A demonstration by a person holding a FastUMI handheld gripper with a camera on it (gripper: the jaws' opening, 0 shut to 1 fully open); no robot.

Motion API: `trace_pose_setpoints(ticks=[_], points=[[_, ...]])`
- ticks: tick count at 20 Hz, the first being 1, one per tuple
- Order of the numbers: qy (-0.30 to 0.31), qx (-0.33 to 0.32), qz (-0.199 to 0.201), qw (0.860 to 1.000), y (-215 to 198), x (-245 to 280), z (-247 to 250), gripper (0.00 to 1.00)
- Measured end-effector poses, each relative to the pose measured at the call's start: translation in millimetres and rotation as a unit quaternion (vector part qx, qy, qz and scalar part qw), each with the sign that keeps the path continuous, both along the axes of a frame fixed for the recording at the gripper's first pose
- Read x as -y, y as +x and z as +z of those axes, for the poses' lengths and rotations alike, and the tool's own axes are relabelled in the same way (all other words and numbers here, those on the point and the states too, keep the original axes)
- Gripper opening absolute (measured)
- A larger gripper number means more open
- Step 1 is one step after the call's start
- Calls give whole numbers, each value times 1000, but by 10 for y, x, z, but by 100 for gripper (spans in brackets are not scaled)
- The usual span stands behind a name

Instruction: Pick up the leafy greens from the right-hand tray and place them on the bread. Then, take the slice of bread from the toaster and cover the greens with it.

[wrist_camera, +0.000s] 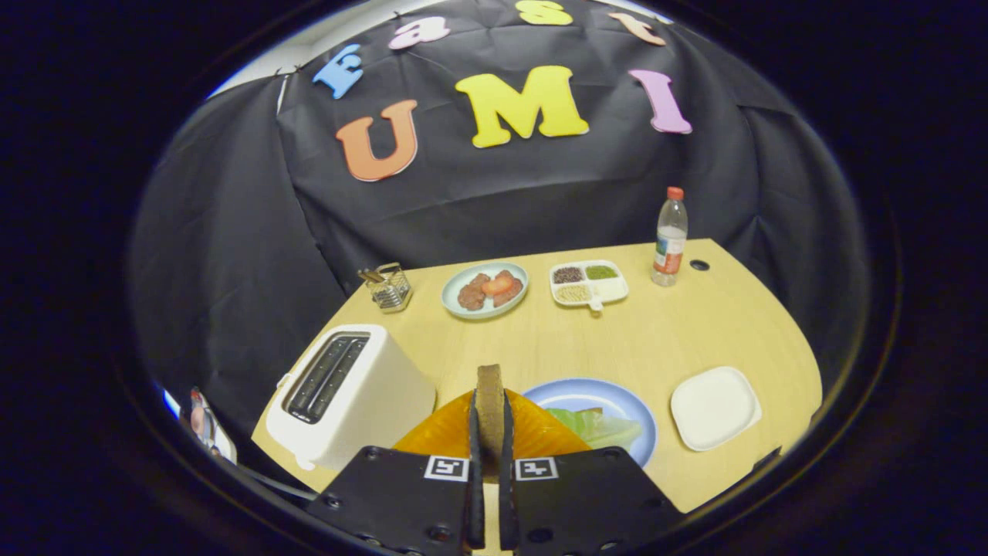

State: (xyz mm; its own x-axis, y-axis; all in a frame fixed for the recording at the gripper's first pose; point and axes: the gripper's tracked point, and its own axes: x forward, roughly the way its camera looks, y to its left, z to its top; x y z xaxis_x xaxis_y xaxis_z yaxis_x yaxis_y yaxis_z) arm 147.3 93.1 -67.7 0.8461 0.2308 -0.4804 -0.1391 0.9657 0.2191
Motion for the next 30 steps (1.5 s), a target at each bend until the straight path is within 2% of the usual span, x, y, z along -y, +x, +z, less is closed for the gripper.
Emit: trace_pose_setpoints(ticks=[5, 8, 16, 19, 22, 23, 24, 26, 30], points=[[70, -38, 10, 997, 117, 248, -404, 7], [61, -41, 1, 997, 241, 508, -612, 7], [36, -31, 23, 999, 301, 729, -948, 8], [21, -28, 20, 999, 319, 783, -1015, 15], [11, -13, 7, 1000, 323, 824, -993, 15], [3, -8, 2, 1000, 290, 852, -965, 29], [-1, -5, -4, 1000, 259, 845, -937, 29], [-37, 15, -30, 999, 217, 952, -858, 44], [-58, 95, -49, 993, -31, 903, -400, 92]])
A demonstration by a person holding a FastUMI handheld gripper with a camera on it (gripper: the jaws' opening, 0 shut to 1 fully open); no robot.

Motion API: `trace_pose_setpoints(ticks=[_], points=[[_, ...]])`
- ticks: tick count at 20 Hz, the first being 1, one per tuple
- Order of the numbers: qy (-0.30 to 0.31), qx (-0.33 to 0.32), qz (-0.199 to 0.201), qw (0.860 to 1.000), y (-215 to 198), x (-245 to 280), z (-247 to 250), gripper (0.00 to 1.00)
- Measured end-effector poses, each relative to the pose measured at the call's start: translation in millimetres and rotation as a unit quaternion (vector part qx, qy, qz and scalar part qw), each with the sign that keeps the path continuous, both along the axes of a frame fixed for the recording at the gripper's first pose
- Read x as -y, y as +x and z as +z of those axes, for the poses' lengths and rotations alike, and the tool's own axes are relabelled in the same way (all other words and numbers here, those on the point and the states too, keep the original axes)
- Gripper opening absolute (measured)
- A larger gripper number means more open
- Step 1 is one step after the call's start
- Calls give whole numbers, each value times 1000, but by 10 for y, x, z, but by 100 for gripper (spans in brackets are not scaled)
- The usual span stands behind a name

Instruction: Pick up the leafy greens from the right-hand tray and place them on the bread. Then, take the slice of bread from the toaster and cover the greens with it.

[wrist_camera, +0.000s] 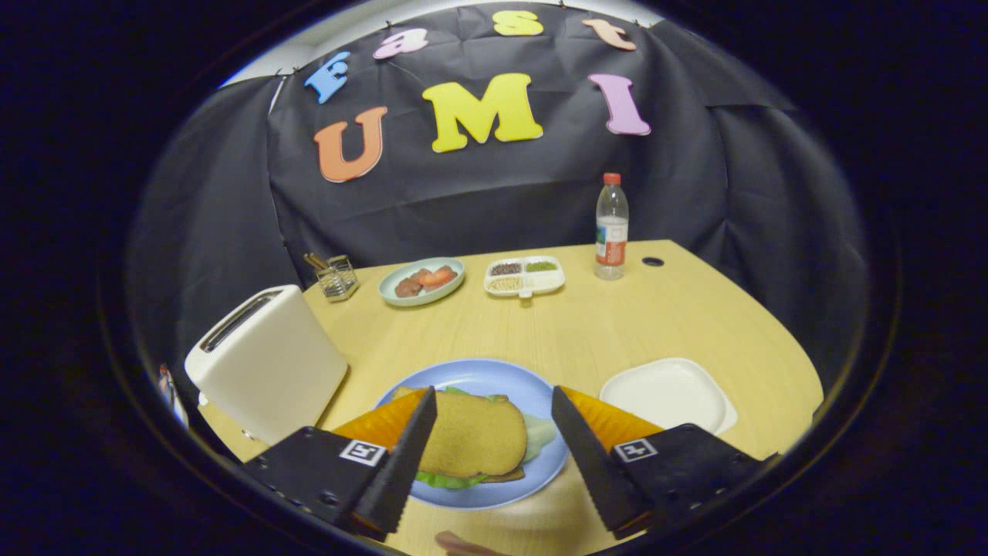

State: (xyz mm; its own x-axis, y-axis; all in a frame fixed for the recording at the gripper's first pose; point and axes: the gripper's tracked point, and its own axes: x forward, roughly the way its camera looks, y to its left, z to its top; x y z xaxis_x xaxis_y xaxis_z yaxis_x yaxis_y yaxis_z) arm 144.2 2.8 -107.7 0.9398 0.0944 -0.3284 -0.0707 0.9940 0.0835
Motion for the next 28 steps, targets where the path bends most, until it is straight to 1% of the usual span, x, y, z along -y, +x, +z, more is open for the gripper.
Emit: trace_pose_setpoints(ticks=[1, 3, 5, 10, 15, 18, 21, 23, 26, 28], points=[[-8, 18, -5, 1000, -79, -12, 110, 99], [-26, 54, -14, 998, -276, -46, 356, 96], [-37, 87, -22, 995, -513, -76, 595, 96], [-34, 152, -33, 987, -1085, -116, 1153, 97], [-44, 207, -42, 977, -1653, -179, 1594, 96], [-57, 251, -36, 966, -1918, -280, 1836, 96], [-60, 279, -27, 958, -2127, -428, 1904, 96], [-50, 278, -11, 959, -2207, -554, 1858, 96], [-39, 265, 3, 963, -2237, -601, 1774, 96], [-47, 269, -18, 962, -2196, -479, 1776, 96]])
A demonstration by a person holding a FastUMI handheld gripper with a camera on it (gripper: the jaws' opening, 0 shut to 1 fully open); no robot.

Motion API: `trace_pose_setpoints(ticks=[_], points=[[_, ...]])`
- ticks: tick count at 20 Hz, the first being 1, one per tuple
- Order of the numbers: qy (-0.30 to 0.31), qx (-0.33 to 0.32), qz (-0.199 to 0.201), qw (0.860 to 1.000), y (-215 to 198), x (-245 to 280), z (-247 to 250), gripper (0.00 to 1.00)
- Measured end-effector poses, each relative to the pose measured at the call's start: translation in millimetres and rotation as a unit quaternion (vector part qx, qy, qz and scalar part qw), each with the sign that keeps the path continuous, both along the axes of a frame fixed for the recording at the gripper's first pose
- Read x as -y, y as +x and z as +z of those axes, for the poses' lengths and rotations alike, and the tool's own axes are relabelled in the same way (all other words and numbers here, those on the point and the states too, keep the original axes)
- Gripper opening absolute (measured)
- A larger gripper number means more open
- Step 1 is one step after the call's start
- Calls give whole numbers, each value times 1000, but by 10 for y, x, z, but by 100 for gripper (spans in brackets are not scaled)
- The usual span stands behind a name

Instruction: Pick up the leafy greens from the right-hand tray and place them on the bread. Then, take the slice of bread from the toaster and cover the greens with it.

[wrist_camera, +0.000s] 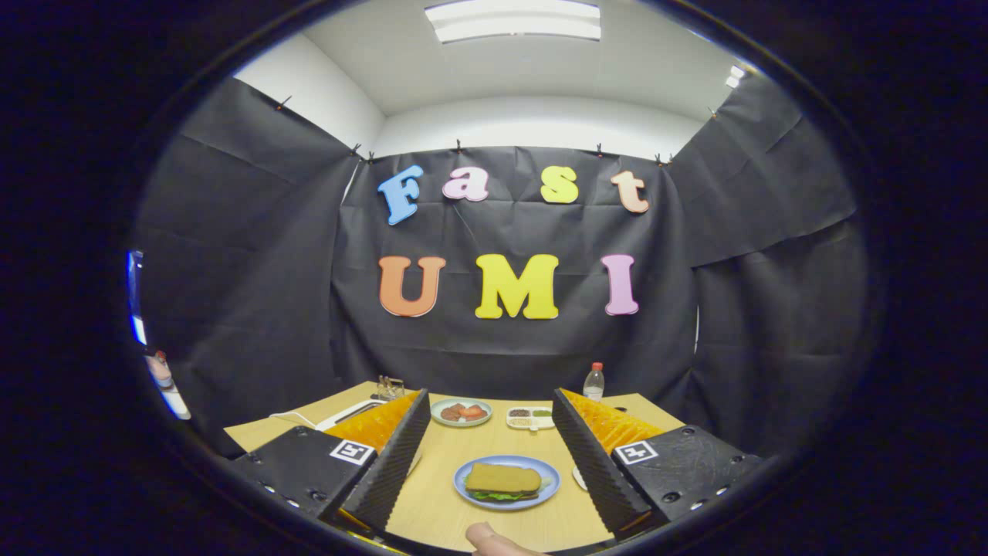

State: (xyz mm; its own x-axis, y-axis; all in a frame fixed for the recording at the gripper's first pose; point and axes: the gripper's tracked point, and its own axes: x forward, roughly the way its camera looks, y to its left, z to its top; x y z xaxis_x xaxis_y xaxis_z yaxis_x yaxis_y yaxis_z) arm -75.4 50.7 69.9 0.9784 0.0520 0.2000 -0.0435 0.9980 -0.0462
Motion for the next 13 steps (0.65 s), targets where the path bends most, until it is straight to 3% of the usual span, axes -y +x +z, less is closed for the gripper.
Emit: trace_pose_setpoints(ticks=[2, 13], points=[[8, 1, -21, 1000, 25, 111, -42, 95], [26, -16, -33, 999, 83, 269, -166, 95]])
